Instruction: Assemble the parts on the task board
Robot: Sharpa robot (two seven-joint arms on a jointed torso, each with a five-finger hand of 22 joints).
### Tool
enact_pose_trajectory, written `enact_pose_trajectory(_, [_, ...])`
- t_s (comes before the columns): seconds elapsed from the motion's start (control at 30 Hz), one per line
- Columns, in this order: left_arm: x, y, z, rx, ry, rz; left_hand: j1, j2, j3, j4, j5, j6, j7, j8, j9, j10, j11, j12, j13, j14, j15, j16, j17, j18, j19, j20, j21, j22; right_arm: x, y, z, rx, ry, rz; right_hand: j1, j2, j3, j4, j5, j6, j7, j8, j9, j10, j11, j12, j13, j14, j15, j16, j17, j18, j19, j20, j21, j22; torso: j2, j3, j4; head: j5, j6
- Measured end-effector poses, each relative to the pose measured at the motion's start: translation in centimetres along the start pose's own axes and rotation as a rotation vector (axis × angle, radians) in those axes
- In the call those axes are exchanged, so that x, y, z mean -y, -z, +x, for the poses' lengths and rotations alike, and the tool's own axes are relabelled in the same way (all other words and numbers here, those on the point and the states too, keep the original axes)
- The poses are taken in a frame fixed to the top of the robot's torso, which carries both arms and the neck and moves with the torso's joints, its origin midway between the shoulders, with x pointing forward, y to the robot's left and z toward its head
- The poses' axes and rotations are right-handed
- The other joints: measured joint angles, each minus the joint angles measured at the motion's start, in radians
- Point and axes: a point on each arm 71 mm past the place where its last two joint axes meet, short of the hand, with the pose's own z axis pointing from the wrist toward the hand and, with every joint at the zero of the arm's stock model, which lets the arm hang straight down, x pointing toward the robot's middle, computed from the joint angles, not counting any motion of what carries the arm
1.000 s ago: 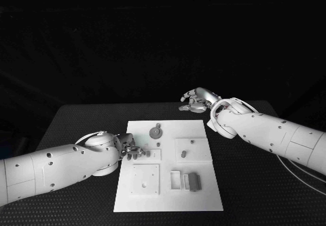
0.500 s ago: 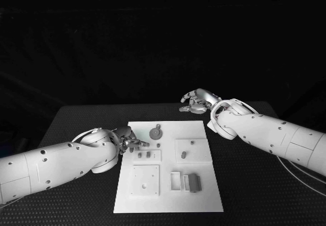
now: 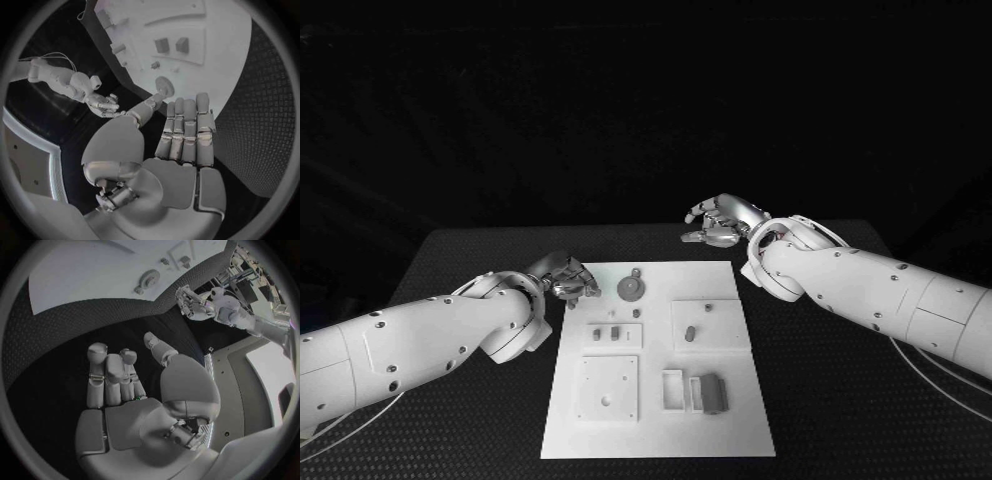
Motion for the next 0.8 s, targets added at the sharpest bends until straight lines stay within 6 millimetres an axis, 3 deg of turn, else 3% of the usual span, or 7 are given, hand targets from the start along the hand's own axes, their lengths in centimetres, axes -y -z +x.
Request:
enact_pose_trajectory(0.13, [1.1,-0.3,0.2,0.009,-0.052,0.102,0.065,-0.033,0.0,0.0,-0.019,0.004,-0.007,-0.007,-0.024,0.041,-0.002,-0.087,-0.053,0.041,-0.009,0.011,0.01,0.0,0.045,-0.009,0.001,0.004,0.1,0.0,0.0,0.0,0.001,0.001,0.0,0.0,0.0,0.0,0.0,0.0,0.0,0.0,0.0,0.0,0.0,0.0,-0.001,0.0,0.0,0.0,0.0,0.0,0.0,0.0,0.0,0.0,0.0,-0.0001,-0.0004,0.001,0.002])
enact_pose_trajectory(0.3, [2.8,-1.0,0.6,0.019,-0.182,0.231,0.106,-0.052,-0.007,-0.001,-0.021,-0.005,-0.016,-0.018,-0.042,0.056,-0.01,-0.166,-0.084,0.114,-0.025,0.058,0.045,-0.001,0.124,-0.027,0.04,0.029,0.1,0.0,0.0,0.001,0.001,0.002,0.0,0.0,0.0,0.0,0.0,0.0,0.0,0.0,0.0,0.0,0.0,0.0,-0.001,0.0,0.0,0.0,0.0,0.0,0.0,0.0,0.0,0.0,0.001,0.0004,-0.0015,0.002,0.004])
enact_pose_trajectory(0.6, [5.4,-1.7,2.2,0.001,-0.375,0.378,0.111,-0.058,-0.014,0.006,-0.035,-0.01,-0.021,-0.028,-0.065,0.064,-0.011,-0.248,-0.116,0.178,-0.026,0.066,0.059,-0.002,0.187,-0.031,0.058,0.046,0.2,0.0,0.0,0.001,0.002,0.003,0.0,0.0,0.0,0.0,0.0,0.0,0.0,0.0,0.0,0.0,0.0,0.0,-0.001,0.0,0.0,0.0,0.0,0.0,-0.001,0.002,0.0,0.0,0.002,0.0011,-0.0034,0.002,0.006])
enact_pose_trajectory(0.8, [6.6,-2.3,3.4,-0.023,-0.487,0.437,0.111,-0.058,-0.014,0.006,-0.03,0.015,-0.021,-0.024,-0.073,0.121,-0.015,-0.26,-0.121,0.206,-0.032,0.067,0.071,-0.002,0.217,-0.033,0.07,0.061,0.1,0.0,0.0,0.001,0.001,0.002,0.0,0.0,0.0,0.0,0.0,0.0,0.0,0.0,0.0,0.0,0.0,0.0,-0.001,0.0,0.0,0.0,0.0,0.0,-0.001,0.002,0.0,0.0,0.002,0.0011,-0.0033,0.0,0.007])
